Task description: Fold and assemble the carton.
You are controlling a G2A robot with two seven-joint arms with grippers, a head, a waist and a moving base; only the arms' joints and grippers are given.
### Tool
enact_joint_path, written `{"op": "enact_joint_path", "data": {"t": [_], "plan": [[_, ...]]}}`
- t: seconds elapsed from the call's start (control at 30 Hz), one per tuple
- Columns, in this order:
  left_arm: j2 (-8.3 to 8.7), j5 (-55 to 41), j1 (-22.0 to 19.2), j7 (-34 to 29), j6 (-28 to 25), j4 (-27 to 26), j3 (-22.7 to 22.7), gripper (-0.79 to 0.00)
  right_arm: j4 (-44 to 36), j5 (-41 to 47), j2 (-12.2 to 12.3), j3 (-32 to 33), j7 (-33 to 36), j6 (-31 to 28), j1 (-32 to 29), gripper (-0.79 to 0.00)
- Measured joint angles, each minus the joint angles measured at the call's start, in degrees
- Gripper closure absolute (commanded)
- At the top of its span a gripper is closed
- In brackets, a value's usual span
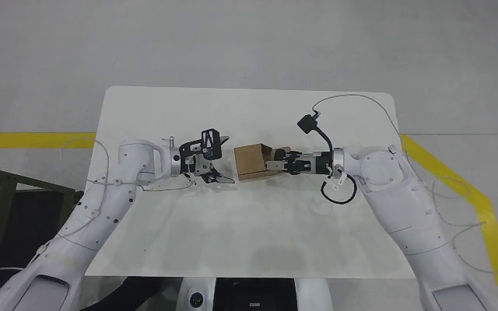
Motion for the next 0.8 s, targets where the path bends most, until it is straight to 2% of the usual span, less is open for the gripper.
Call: {"op": "enact_joint_path", "data": {"t": [0.5,0.8], "plan": [[-2.24,-3.1,-2.2,-1.5,1.5,3.9,4.1,-0.785,-1.3,-1.5,0.3,0.8,-0.2,0.9,-0.6,0.0],[-3.79,-5.2,-4.3,-0.9,3.3,6.8,5.8,-0.785,1.5,3.2,1.0,1.5,5.9,9.3,-2.2,0.0]]}}
